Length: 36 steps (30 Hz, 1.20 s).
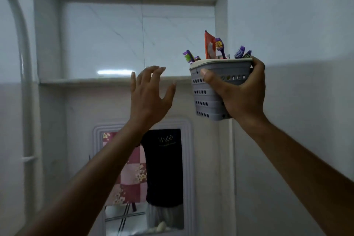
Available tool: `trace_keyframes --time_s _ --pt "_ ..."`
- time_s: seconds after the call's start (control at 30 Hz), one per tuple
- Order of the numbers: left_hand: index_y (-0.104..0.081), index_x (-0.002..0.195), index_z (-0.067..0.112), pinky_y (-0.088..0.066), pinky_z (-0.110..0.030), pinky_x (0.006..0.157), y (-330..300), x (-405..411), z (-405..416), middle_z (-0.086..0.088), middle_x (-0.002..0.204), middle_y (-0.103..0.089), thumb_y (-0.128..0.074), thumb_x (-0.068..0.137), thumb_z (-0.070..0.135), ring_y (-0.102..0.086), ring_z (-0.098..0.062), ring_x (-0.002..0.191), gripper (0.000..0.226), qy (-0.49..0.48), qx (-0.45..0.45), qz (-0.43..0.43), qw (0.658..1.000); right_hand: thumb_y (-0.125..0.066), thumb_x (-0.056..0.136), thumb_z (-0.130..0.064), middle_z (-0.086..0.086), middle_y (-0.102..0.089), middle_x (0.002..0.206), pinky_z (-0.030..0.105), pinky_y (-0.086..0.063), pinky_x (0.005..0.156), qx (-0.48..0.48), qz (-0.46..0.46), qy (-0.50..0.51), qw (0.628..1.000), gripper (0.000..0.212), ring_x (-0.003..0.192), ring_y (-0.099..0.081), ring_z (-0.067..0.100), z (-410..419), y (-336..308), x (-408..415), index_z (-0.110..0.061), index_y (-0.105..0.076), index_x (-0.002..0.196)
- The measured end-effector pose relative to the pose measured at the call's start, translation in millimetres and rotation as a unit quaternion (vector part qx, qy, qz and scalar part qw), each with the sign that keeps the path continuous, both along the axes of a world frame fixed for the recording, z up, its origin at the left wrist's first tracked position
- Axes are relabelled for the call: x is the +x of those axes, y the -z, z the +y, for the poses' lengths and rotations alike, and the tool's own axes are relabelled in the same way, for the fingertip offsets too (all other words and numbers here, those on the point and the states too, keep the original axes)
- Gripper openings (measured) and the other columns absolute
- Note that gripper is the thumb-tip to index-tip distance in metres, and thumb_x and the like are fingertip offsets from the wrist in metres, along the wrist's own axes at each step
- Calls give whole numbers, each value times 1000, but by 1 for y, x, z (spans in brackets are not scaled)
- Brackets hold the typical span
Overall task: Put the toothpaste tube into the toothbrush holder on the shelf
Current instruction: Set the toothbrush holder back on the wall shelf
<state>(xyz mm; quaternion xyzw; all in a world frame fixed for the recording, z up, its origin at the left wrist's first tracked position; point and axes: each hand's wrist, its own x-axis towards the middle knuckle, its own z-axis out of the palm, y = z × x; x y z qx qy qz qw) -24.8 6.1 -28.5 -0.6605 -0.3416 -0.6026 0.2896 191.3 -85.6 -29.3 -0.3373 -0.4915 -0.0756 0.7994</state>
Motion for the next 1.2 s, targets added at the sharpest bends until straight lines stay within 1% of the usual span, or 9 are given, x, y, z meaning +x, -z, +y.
trace_keyframes --time_s 0.13,0.27,0.43,0.53,0.63,0.7,0.83,1.03,1.2 --pt "-62 143 29 0 -53 133 -18 -1 29 7 150 -60 -40 107 65 -36 -22 156 56 -37 -62 8 997 -94 51 -78 -8 -62 136 41 -62 101 -4 -3 15 1000 113 125 -65 18 5 -23 1 -27 -52 143" --pt "-76 116 33 -10 -51 132 -20 1 39 11 118 -77 -38 108 64 -59 -20 131 50 -49 -49 -22 997 -94 52 -79 -7 -62 136 42 -62 101 18 10 22 1000 113 126 -65 20 12 -40 -3 -26 -52 142" --pt "-79 112 33 -15 -48 131 -22 4 44 11 115 -79 -45 106 63 -63 -20 124 46 -44 -46 -43 997 -95 58 -74 -3 -61 140 39 -62 100 71 21 19 997 112 129 -62 21 20 -68 -17 -20 -51 146" --pt "-80 111 33 -18 -49 130 -23 3 45 11 114 -80 -48 105 63 -64 -21 123 44 -40 -44 -45 997 -92 65 -73 2 -54 147 31 -54 98 68 14 50 996 118 135 -53 22 29 -91 -26 -15 -44 155" --pt "-80 113 33 -19 -50 130 -24 3 46 10 115 -79 -47 105 63 -64 -21 123 45 -43 -44 -42 997 -85 71 -78 7 -46 159 38 -49 102 8 -10 95 995 131 144 -44 27 47 -108 -33 -14 -26 168" --pt "-80 113 33 -20 -50 129 -24 3 46 10 116 -80 -47 105 63 -64 -21 123 45 -47 -42 -38 997 -79 80 -78 13 -38 164 47 -46 110 -67 -50 111 990 136 149 -39 32 63 -110 -34 -15 -6 175" --pt "-80 112 32 -20 -49 129 -22 4 46 9 115 -80 -50 105 61 -65 -22 121 43 -51 -30 -39 997 -66 93 -78 21 -25 163 55 -35 123 -179 -140 138 964 130 149 -33 40 86 -99 -30 -25 22 173" --pt "-80 112 33 -19 -47 129 -21 5 49 11 114 -79 -51 105 60 -65 -20 120 40 -54 -21 -40 998 -42 100 -84 25 2 174 62 -19 128 -294 -243 160 910 112 159 -16 46 103 -76 -22 -37 37 165" --pt "-79 113 33 -20 -49 129 -21 5 49 11 115 -79 -50 106 60 -65 -19 121 41 -63 -17 -38 997 -28 105 -81 21 32 177 65 -4 132 -318 -270 144 898 100 168 12 45 106 -69 -18 -38 40 163"
